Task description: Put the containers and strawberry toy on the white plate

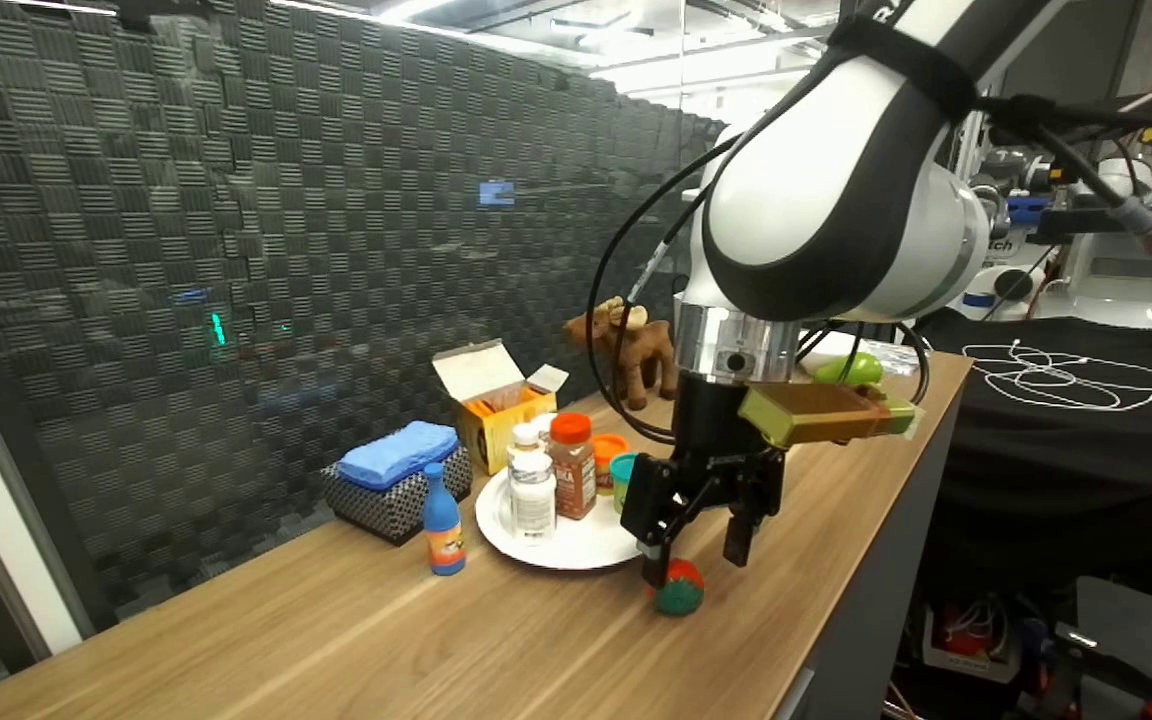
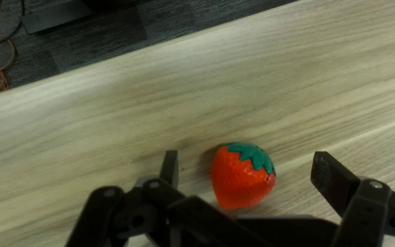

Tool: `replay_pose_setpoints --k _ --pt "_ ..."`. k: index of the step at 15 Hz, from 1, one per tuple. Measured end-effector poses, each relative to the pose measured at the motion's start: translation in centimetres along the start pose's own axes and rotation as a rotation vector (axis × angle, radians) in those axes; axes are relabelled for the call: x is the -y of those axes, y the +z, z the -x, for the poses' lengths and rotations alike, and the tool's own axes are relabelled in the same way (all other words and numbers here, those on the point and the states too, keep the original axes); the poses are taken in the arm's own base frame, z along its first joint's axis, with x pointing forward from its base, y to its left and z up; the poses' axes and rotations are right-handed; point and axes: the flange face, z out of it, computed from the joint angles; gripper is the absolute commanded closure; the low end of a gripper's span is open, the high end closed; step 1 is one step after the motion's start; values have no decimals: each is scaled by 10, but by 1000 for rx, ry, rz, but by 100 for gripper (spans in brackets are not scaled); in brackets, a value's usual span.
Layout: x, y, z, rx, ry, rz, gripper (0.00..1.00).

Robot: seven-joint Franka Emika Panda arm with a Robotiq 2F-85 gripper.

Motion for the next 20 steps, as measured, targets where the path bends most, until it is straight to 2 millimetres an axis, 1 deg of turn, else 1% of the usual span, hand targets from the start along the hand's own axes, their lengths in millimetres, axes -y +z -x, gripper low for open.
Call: replay_pose_setpoints --k 1,2,3,4,6,9,13,18,20 --pt "0 3 -2 1 -4 0 0" --pt "0 5 -4 2 -8 1 8" --pt "1 8 -6 2 -11 1 28" --pt "1 11 -7 3 -14 2 34" --pt "3 15 -9 8 -18 2 51" --pt "5 18 -9 15 -28 2 73" --pt "9 15 -6 12 -39 -2 74" --pt "17 -6 -4 -42 -61 -16 74" --pt "20 -11 -5 -66 -71 -20 74"
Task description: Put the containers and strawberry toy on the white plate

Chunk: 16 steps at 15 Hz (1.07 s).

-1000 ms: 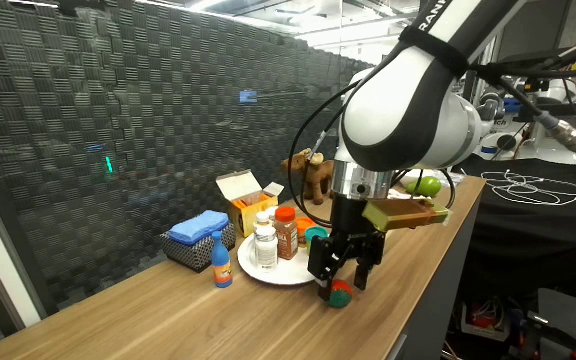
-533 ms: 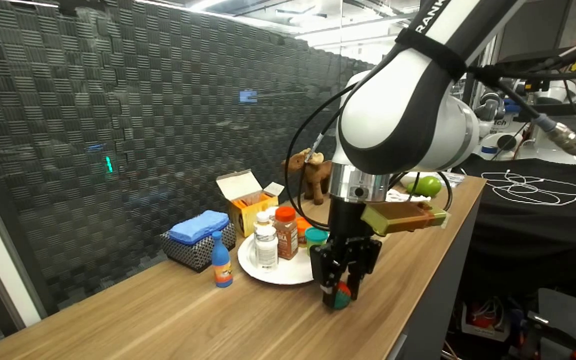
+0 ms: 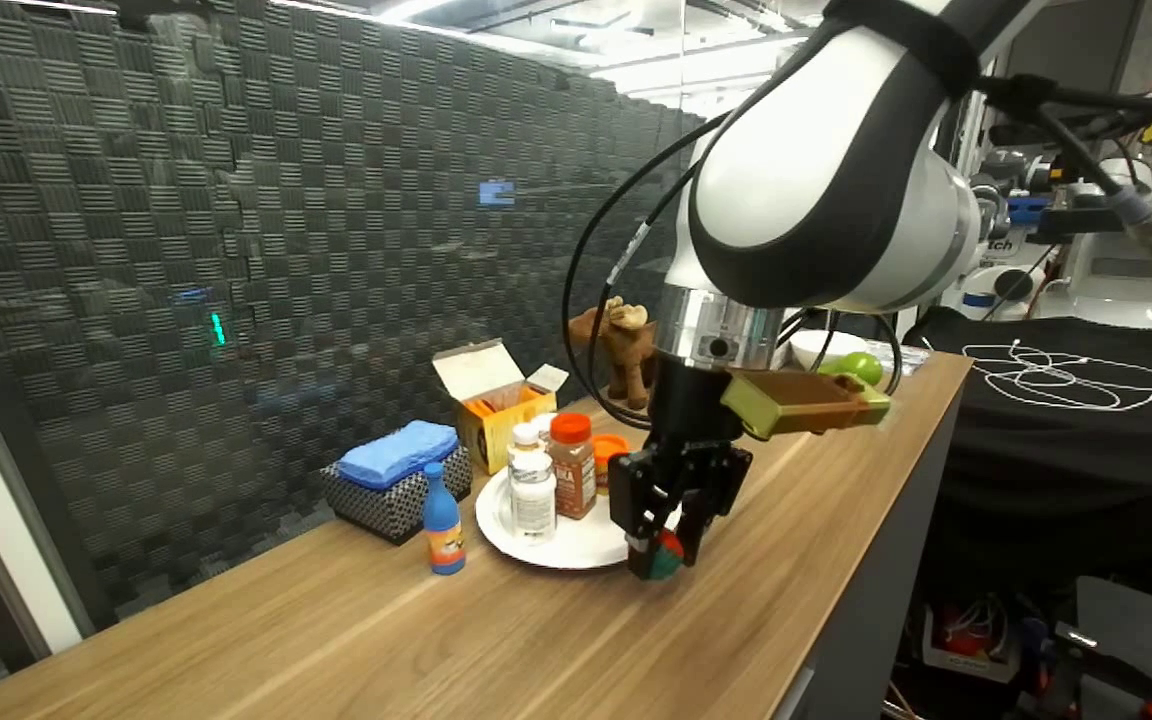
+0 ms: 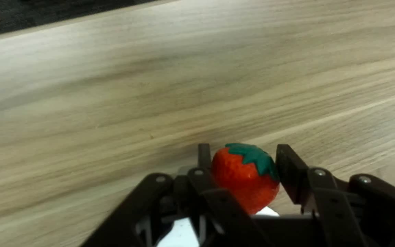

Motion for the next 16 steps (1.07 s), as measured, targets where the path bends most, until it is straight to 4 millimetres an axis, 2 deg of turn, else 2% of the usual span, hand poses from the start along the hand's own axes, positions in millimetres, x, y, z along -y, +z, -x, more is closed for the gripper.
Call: replay_pose_setpoints --k 3,8,16 --pt "0 0 -6 -53 -32 9 74" --pt "-9 17 -19 -121 -70 45 74" --pt "-11 11 -34 -204 -63 37 74"
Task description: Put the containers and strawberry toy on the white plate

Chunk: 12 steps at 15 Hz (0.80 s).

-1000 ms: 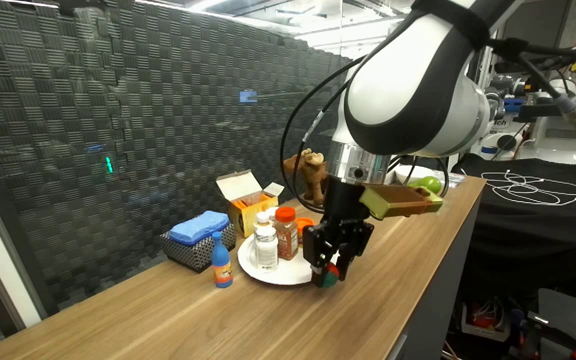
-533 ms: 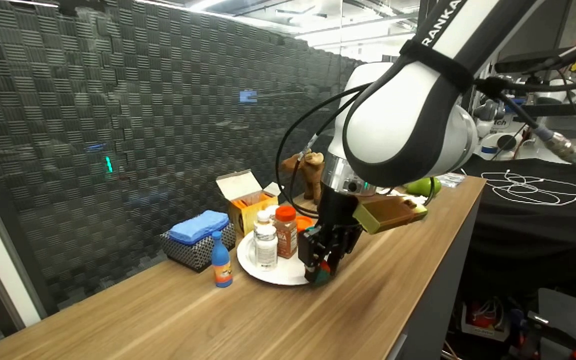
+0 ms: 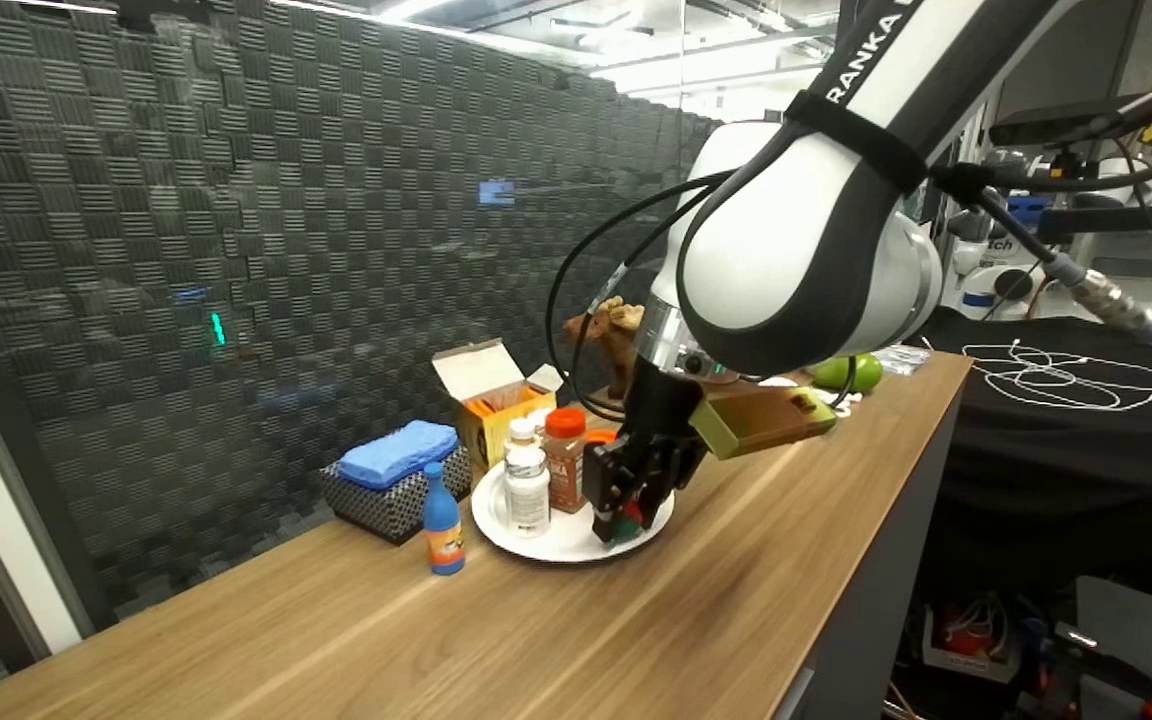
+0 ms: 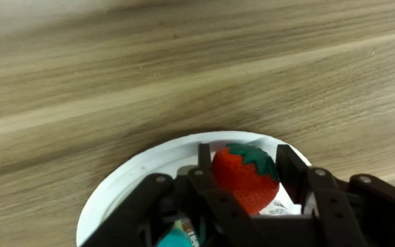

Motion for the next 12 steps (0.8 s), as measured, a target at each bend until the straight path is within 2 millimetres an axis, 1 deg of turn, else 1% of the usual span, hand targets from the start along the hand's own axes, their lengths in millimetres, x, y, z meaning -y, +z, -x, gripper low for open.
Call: replay_pose_setpoints --k 1,2,3,4,5,6,9,12 --pt "-1 0 -1 -10 2 0 24" --pt "-3 -1 -2 -19 4 2 22" --pt "-4 -1 -3 -24 4 4 16" --pt "-5 -1 -4 -28 2 5 8" --pt "-5 -1 -4 -32 0 6 2" --pt "-5 -1 -4 -35 -3 6 0" --pt "2 -3 -1 -36 -15 0 0" --pt "18 -12 4 -36 -43 -18 0"
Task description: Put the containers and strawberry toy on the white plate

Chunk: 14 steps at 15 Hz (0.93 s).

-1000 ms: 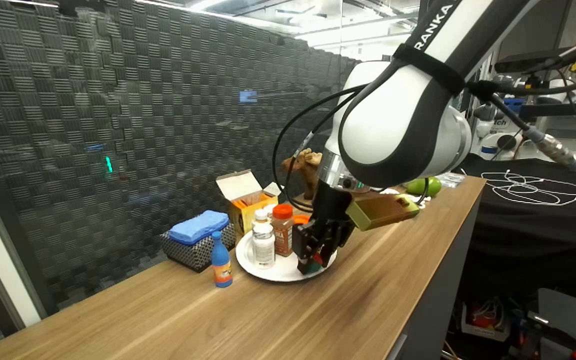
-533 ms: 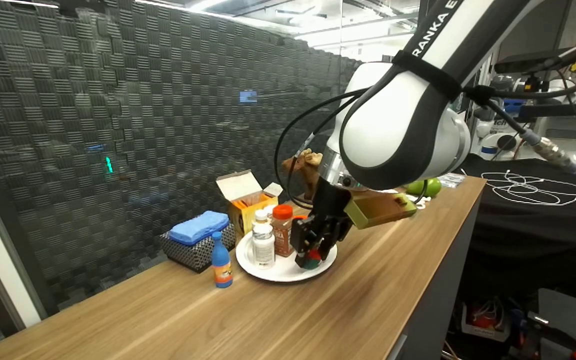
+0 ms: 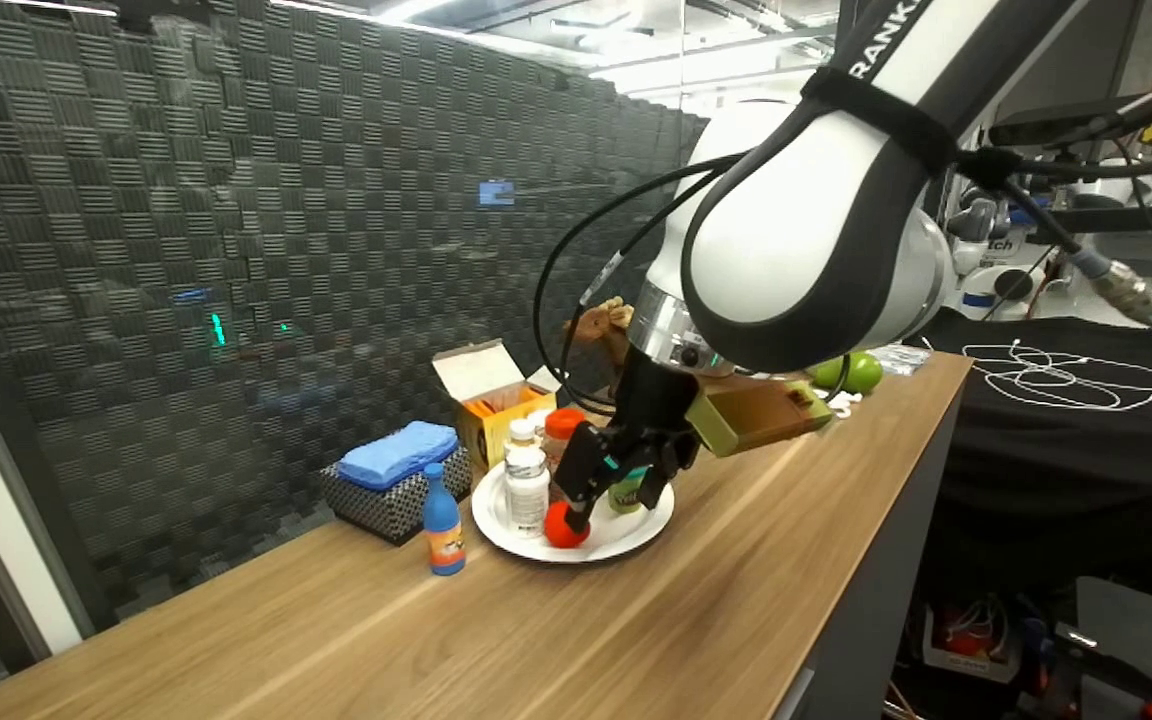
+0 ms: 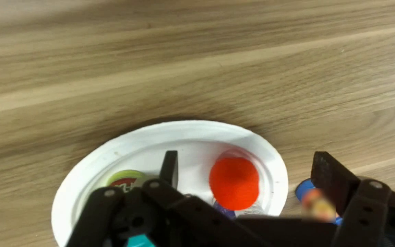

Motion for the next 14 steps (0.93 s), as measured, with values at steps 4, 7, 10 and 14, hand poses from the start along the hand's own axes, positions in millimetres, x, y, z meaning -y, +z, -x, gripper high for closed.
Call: replay_pose_setpoints --k 4,7,10,14 --pt "27 -23 1 64 -66 5 0" --pt "56 -41 -8 130 -142 33 0" --pt "89 -52 -24 201 -236 61 0" --pt "118 -46 -52 228 -342 101 0"
